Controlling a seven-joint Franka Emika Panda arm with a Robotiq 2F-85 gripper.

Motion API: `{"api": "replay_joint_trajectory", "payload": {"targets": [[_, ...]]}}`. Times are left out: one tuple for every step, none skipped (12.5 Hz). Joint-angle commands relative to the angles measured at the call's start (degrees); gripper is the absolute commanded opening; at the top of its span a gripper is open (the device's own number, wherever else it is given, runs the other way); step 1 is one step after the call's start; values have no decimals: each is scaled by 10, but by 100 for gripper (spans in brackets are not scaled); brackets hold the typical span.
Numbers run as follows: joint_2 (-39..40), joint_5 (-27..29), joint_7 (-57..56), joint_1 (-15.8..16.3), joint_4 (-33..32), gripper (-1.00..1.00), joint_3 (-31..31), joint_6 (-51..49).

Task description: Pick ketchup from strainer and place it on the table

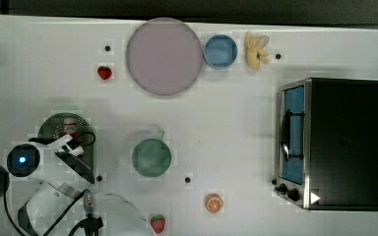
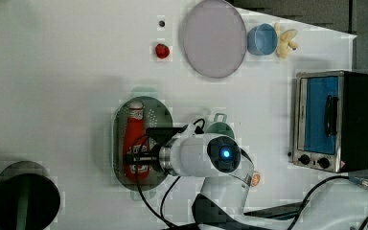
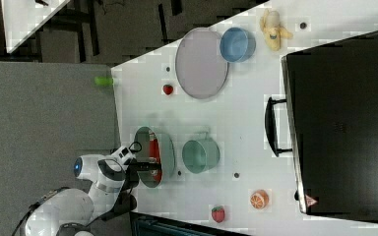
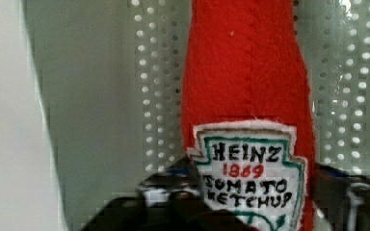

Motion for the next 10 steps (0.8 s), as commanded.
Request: {"api": "replay_joint_trajectory", "payload": {"targets": [[-21,-14,37,4,12,18,7,5],[-33,-13,37,1,12,18,14,-1],[-49,-9,37,-6,11,18,26,-15],[-69,3,37,-15,12,18,42,-38],[-91,25,37,-25,16,18,59,-63],[-114,57,37,-36,24,18,77,-82],[-135,96,37,-47,35,18,92,-99],[-154,138,37,-56,49,18,104,-114],[-171,174,35,-65,67,18,110,-129],[-183,195,27,-70,88,18,111,-150]]}}
